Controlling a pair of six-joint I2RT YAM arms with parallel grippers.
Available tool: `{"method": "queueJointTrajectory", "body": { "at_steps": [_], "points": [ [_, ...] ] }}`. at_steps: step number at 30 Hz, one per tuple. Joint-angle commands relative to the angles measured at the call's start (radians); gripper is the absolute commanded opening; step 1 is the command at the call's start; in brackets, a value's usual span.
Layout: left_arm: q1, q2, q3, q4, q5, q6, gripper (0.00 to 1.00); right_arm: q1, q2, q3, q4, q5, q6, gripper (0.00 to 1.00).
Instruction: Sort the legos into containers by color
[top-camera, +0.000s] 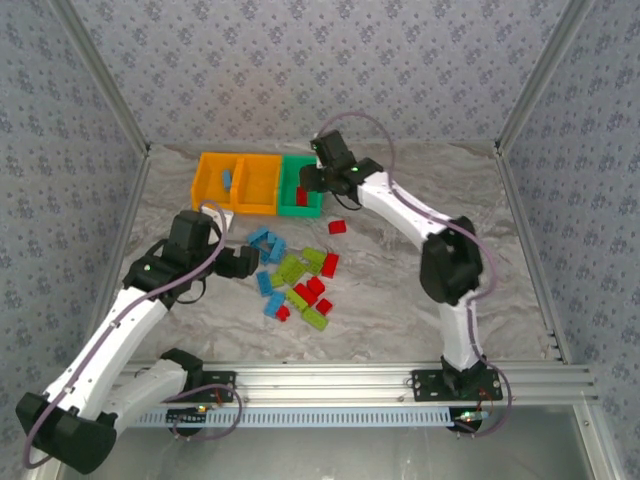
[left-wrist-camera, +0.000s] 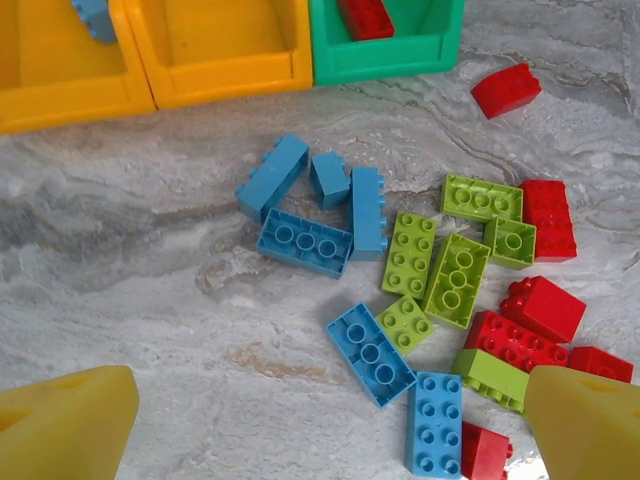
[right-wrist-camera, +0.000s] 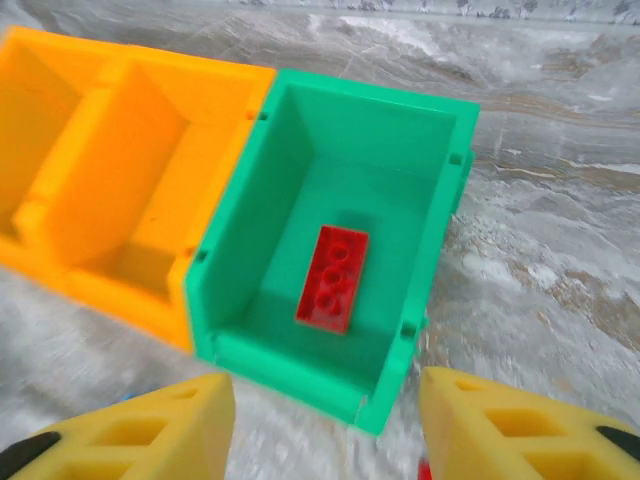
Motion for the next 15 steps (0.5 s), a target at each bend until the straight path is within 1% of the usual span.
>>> {"method": "queueJointTrajectory", "body": {
  "at_steps": [1, 4, 6, 8, 9, 12, 15],
  "points": [
    [-0.019, 0.040, 0.061, 0.009, 0.032, -0.183, 0.98, 0.003, -0.237, -0.176, 0.003, -0.111, -0.024, 0.59],
    [-0.091, 0.108, 0.051, 0.138, 0.049, -0.293, 0.97, 0.013, -0.430, -0.386, 0.037, -0.140, -0.021, 0.63],
    [-0.143, 0.201, 0.068, 0.204, 0.032, -0.334, 0.95, 0.020, -0.553, -0.516, 0.050, -0.143, 0.004, 0.65],
    [-0.180, 0.316, 0.117, 0.220, 0.023, -0.357, 0.92, 0.022, -0.651, -0.606, 0.053, -0.144, 0.032, 0.67],
    [-0.200, 0.383, 0.150, 0.215, 0.021, -0.361, 0.91, 0.023, -0.709, -0.679, 0.055, -0.144, 0.048, 0.68],
    [-0.255, 0.533, 0.220, 0.208, 0.003, -0.353, 0.85, 0.023, -0.839, -0.795, 0.063, -0.128, 0.086, 0.70],
    [-0.312, 0.607, 0.231, 0.206, -0.004, -0.324, 0.80, 0.019, -0.928, -0.870, 0.053, -0.078, 0.110, 0.72]
  ]
}}
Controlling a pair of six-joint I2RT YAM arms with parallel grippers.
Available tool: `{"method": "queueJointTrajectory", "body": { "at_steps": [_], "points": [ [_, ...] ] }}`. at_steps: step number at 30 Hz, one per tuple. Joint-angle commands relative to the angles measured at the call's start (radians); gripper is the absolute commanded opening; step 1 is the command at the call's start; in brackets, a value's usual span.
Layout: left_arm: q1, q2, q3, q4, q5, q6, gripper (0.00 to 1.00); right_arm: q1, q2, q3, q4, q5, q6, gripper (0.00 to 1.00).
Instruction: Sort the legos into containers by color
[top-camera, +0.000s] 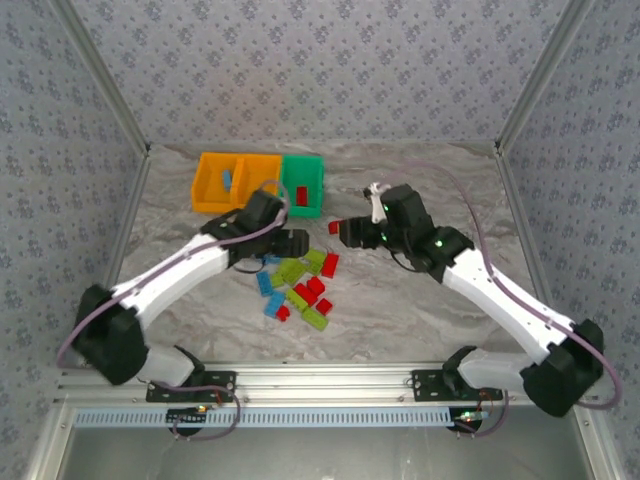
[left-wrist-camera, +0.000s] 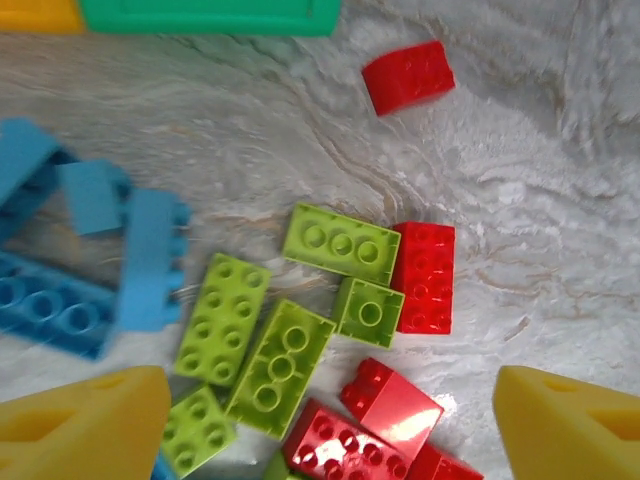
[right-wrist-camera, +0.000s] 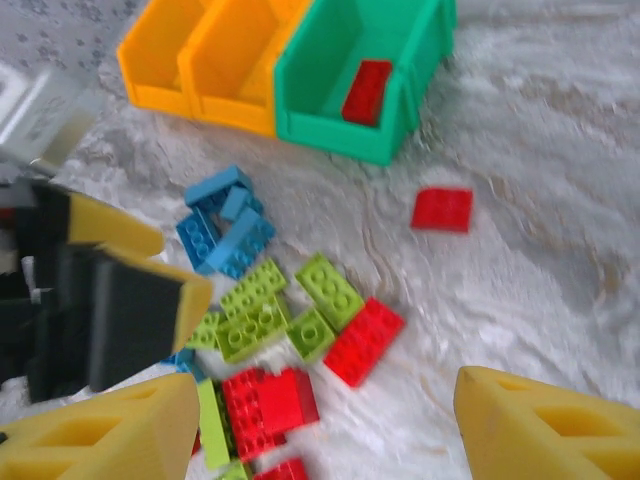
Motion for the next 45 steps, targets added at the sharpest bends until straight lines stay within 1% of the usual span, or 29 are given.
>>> {"method": "queueJointTrajectory", "body": {
  "at_steps": [1, 4, 6, 8, 10, 13, 16, 17, 19, 22, 26, 33, 39, 41, 45],
  "points": [
    [-0.064, 0.039, 0.029, -0.009, -0.016, 0.009, 0.79, -0.006, -0.088, -0.058, -0.004, 0.048, 0.054, 0.72],
    [-0.133, 0.049, 0.002, -0.057, -0.043, -0.003, 0.78, -0.017, -0.133, -0.106, 0.015, 0.046, 0.074, 0.74],
    [-0.174, 0.046, -0.013, -0.115, -0.084, -0.070, 0.77, -0.023, -0.139, -0.122, 0.025, 0.042, 0.082, 0.75],
    [-0.215, 0.029, -0.040, -0.152, -0.148, -0.166, 0.73, -0.026, -0.128, -0.123, 0.027, 0.037, 0.084, 0.75],
    [-0.247, 0.006, -0.068, -0.195, -0.229, -0.312, 0.66, -0.028, -0.111, -0.122, 0.033, 0.031, 0.089, 0.75],
    [-0.259, 0.000, -0.103, -0.207, -0.252, -0.488, 0.61, -0.029, -0.087, -0.120, 0.054, 0.013, 0.099, 0.75],
    [-0.260, 0.030, -0.117, -0.194, -0.237, -0.588, 0.61, -0.030, -0.072, -0.113, 0.058, 0.006, 0.102, 0.75],
    [-0.260, 0.039, -0.125, -0.182, -0.219, -0.600, 0.61, -0.030, -0.070, -0.109, 0.054, 0.006, 0.101, 0.75],
    [-0.262, 0.053, -0.145, -0.097, -0.180, -0.606, 0.61, -0.029, -0.070, -0.106, 0.044, 0.008, 0.099, 0.75],
    [-0.262, 0.081, -0.138, -0.077, -0.161, -0.598, 0.59, -0.029, -0.079, -0.112, 0.032, 0.021, 0.100, 0.76],
    [-0.262, 0.094, -0.146, -0.073, -0.156, -0.604, 0.58, -0.033, -0.088, -0.127, 0.036, 0.027, 0.105, 0.76],
    [-0.264, 0.067, -0.196, -0.085, -0.140, -0.672, 0.53, -0.034, -0.071, -0.124, 0.048, 0.018, 0.114, 0.76],
    [-0.272, 0.041, -0.218, -0.101, -0.118, -0.670, 0.49, -0.034, -0.058, -0.114, 0.047, 0.009, 0.117, 0.76],
    [-0.277, 0.031, -0.230, -0.101, -0.130, -0.667, 0.48, -0.034, -0.059, -0.114, 0.046, 0.011, 0.117, 0.76],
    [-0.277, 0.044, -0.234, -0.091, -0.152, -0.646, 0.41, -0.034, -0.054, -0.114, 0.056, 0.005, 0.128, 0.76]
  ]
}}
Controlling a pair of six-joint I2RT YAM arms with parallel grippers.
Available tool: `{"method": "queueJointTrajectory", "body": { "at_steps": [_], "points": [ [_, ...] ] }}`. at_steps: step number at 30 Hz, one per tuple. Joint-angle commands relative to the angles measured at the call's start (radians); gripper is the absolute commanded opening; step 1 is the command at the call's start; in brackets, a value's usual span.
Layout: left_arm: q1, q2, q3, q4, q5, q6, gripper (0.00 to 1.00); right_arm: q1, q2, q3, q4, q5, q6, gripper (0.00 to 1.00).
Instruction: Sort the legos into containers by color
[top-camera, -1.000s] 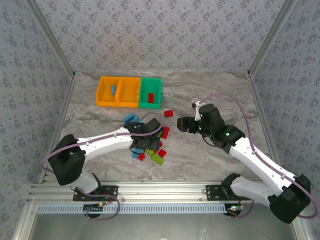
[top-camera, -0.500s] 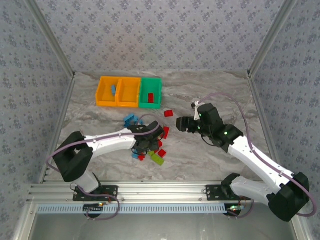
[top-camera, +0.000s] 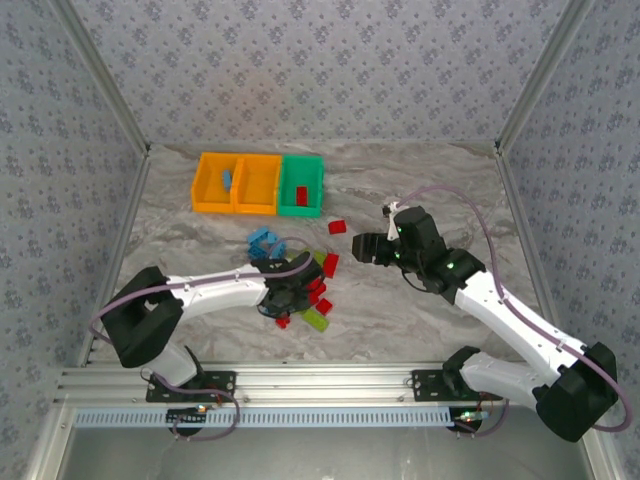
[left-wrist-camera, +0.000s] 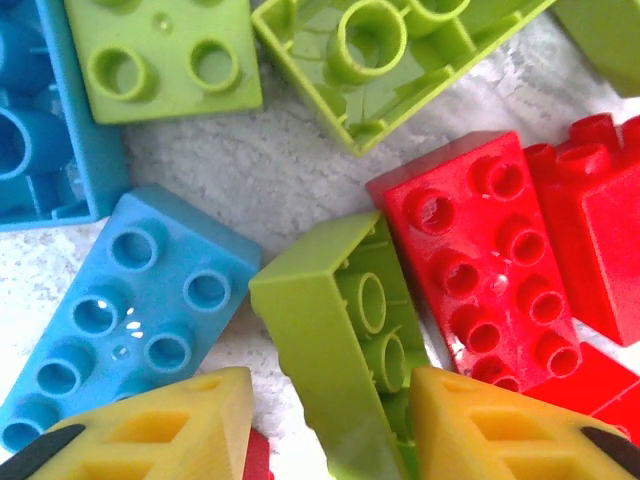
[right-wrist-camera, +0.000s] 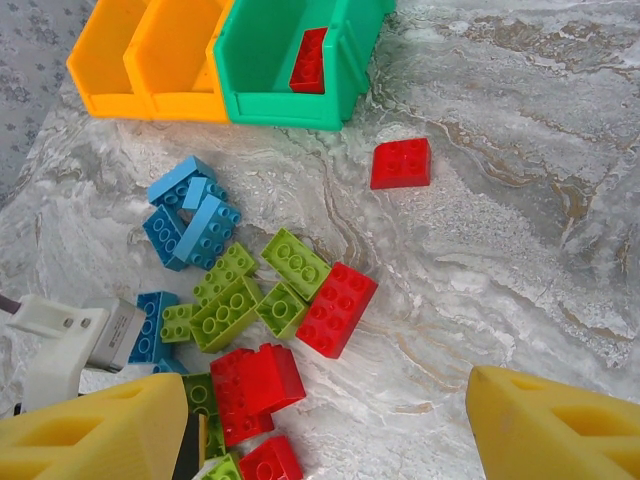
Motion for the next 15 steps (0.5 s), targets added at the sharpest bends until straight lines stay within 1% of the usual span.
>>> {"method": "queueJointTrajectory", "body": {
  "at_steps": [1, 5, 9, 12, 15],
  "points": [
    [-0.005, 0.001, -0.008, -0.003, -0.007, 0.013, 0.40, -0.004, 0.007, 0.001, 0.013, -0.011, 0.025, 0.76],
    [-0.005, 0.039, 0.004, 0.026, 0.000, 0.030, 0.36, -0.003, 0.009, 0.001, 0.007, -0.013, 0.030, 0.76],
    [-0.005, 0.043, -0.007, 0.060, 0.002, 0.036, 0.26, 0.002, 0.011, -0.008, -0.004, -0.058, 0.022, 0.77],
    [-0.004, 0.013, -0.018, 0.067, -0.001, 0.044, 0.21, 0.011, 0.018, -0.018, -0.006, -0.123, 0.011, 0.77],
    [-0.003, -0.053, -0.019, 0.060, -0.032, 0.069, 0.18, 0.023, 0.030, -0.021, -0.011, -0.164, 0.009, 0.77]
  ]
}}
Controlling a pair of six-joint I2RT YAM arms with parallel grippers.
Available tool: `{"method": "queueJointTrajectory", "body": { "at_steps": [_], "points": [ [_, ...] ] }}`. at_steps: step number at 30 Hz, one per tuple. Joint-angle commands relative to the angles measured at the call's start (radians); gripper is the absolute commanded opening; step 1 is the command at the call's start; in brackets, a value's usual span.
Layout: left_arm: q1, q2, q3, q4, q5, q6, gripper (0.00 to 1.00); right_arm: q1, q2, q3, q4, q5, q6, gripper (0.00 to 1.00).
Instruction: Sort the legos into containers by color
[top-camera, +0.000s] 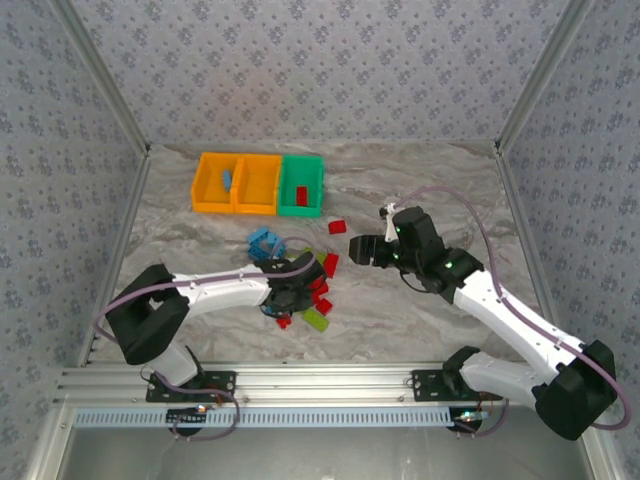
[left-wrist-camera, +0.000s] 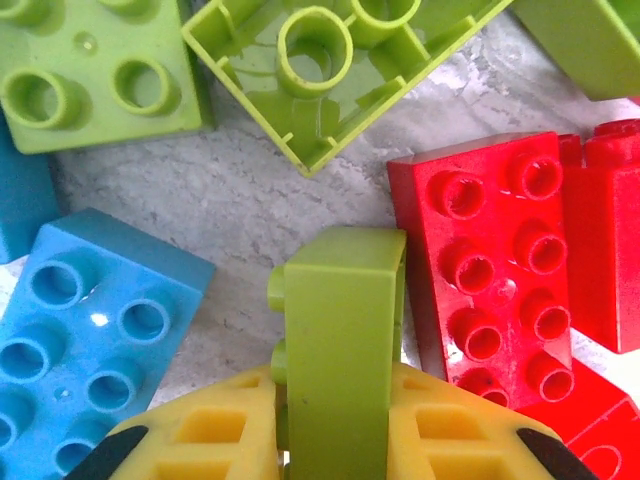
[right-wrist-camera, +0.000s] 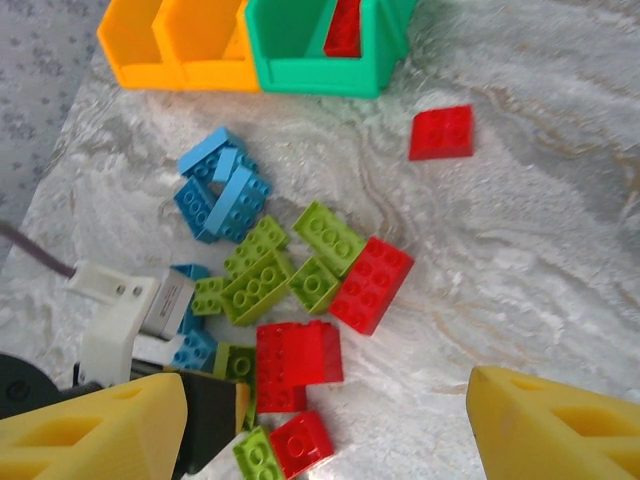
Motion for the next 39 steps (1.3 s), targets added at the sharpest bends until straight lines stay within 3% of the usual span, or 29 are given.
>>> {"method": "queueJointTrajectory", "body": {
  "at_steps": [1, 5, 10, 13, 17, 22, 24, 27, 31, 35, 39],
  "points": [
    [-0.002, -0.095, -0.002, -0.016, -0.053, 0.046, 0.17, 0.015, 0.016, -0.013, -0.013, -0.074, -0.004, 0.77],
    [0.058, -0.191, 0.067, -0.064, -0.161, 0.178, 0.15, 0.024, 0.010, -0.012, -0.008, -0.059, 0.006, 0.77],
    [0.269, -0.177, 0.202, 0.005, -0.252, 0.420, 0.13, 0.020, 0.001, -0.011, -0.008, -0.018, 0.002, 0.77],
    [0.403, -0.064, 0.297, 0.109, -0.250, 0.515, 0.11, 0.020, 0.000, -0.012, -0.010, -0.018, 0.011, 0.77],
    [0.508, 0.148, 0.462, 0.223, -0.247, 0.626, 0.14, 0.023, -0.021, -0.018, -0.024, -0.019, 0.021, 0.77],
    [0.621, 0.406, 0.700, 0.192, -0.152, 0.618, 0.15, 0.024, -0.093, -0.047, -0.048, 0.006, 0.037, 0.77],
    [0.638, 0.470, 0.760, 0.195, -0.119, 0.643, 0.18, 0.024, -0.119, -0.066, -0.048, 0.018, 0.038, 0.77],
    [0.643, 0.524, 0.839, 0.161, -0.116, 0.676, 0.33, 0.022, -0.139, -0.073, -0.081, 0.051, 0.034, 0.77],
    [0.643, 0.477, 0.816, 0.167, -0.108, 0.678, 0.44, 0.021, -0.129, -0.080, -0.085, 0.055, 0.038, 0.77],
    [0.641, 0.363, 0.720, 0.195, -0.103, 0.674, 0.42, 0.021, -0.091, -0.076, -0.048, 0.058, 0.037, 0.77],
    [0.609, 0.119, 0.516, 0.241, -0.045, 0.644, 0.40, 0.021, 0.017, -0.031, -0.040, 0.145, 0.007, 0.77]
  ]
}}
